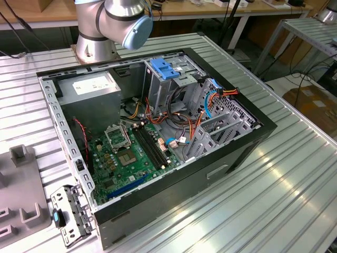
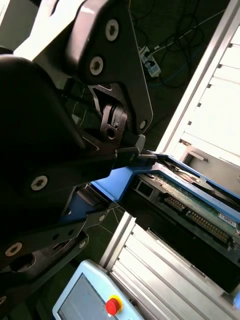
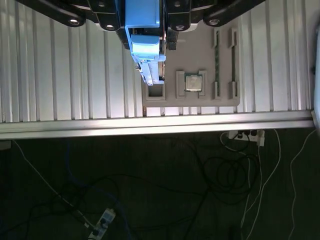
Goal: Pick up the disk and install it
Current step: 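Pick up the disk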
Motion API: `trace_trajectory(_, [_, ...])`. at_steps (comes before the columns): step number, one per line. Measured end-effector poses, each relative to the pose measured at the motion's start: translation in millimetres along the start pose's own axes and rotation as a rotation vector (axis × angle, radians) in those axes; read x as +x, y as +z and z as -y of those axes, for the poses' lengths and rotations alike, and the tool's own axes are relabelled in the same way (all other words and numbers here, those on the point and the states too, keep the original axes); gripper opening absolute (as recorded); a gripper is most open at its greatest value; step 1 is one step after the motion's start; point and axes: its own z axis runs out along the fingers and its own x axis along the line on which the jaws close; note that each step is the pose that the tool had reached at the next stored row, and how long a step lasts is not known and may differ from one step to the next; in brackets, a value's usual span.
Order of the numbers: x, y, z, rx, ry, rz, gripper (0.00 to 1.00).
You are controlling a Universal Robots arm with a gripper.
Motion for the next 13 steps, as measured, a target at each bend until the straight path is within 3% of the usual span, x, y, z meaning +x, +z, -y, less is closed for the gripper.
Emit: trace_trajectory(13, [0.1, -26.8, -0.2, 0.0001, 0.000, -0.0025, 0.37])
